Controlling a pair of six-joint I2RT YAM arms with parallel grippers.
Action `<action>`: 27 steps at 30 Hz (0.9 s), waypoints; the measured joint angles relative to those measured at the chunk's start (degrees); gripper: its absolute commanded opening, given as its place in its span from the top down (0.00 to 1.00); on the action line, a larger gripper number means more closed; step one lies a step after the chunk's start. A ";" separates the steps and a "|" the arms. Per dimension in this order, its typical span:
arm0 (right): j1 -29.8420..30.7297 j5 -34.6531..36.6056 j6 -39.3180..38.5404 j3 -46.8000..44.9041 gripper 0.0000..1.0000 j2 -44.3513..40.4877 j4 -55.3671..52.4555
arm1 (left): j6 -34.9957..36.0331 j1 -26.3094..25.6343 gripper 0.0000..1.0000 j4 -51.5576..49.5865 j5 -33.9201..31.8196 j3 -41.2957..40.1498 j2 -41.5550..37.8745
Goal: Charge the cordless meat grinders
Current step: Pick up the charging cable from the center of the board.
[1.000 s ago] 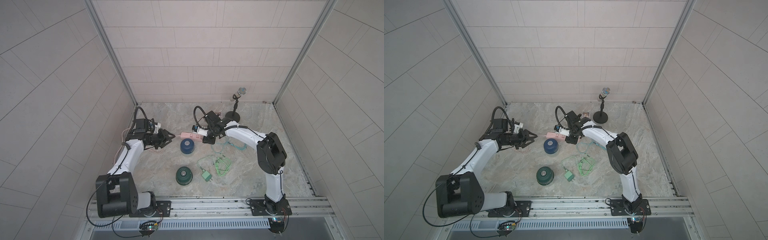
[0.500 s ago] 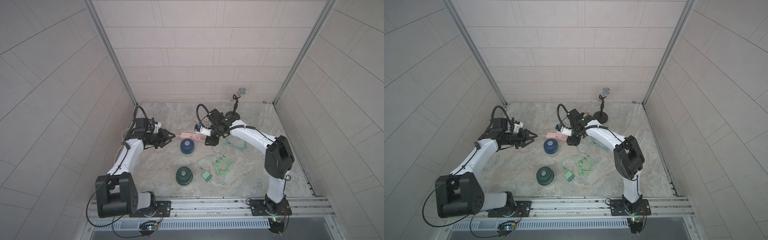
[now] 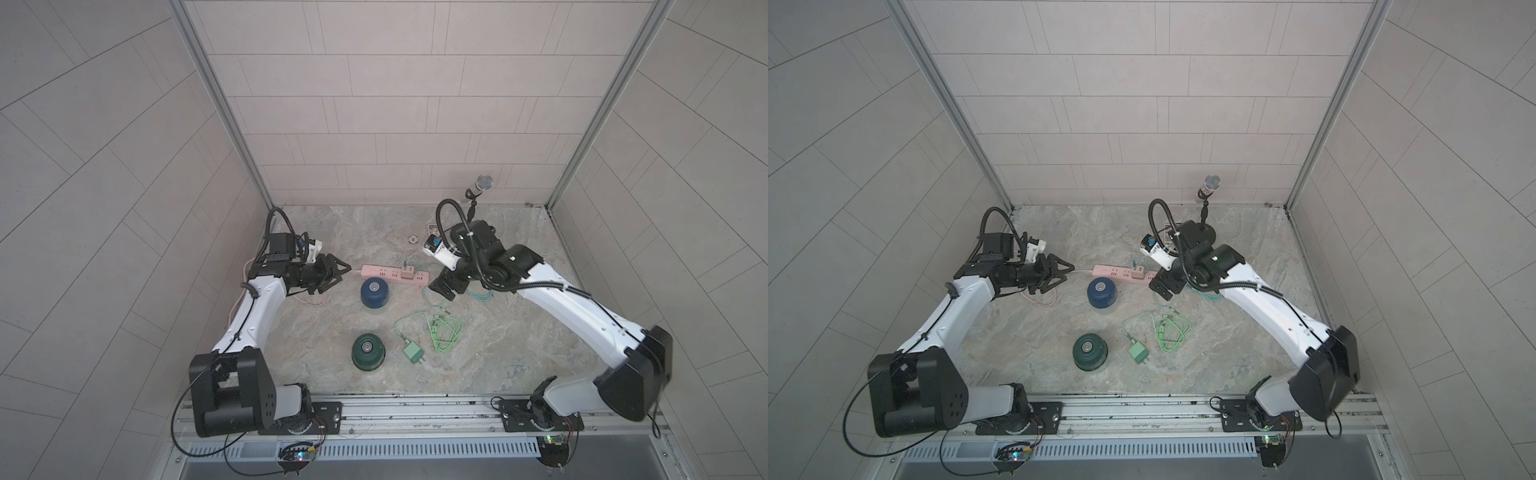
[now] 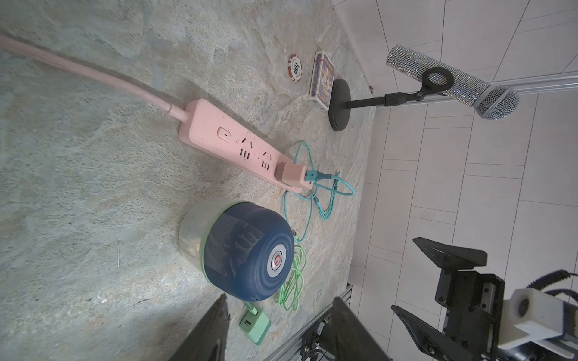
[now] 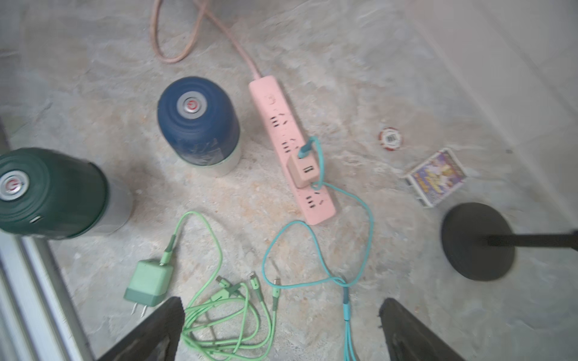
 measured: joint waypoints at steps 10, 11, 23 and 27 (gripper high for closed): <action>-16.37 0.85 15.85 -5.46 0.12 -7.13 2.99 | 2.45 -3.50 0.31 0.02 -1.95 1.27 -1.25; -18.69 -0.04 17.20 -4.96 0.13 -5.75 1.90 | 2.45 -3.91 0.31 0.09 -2.08 1.62 -1.16; -28.87 -0.02 23.32 2.19 0.26 13.92 -5.86 | -1.27 -5.42 0.34 3.54 -3.37 1.86 0.66; -29.29 2.19 24.26 6.10 0.32 22.01 -6.29 | -1.75 -5.42 0.34 3.76 -3.34 1.86 1.49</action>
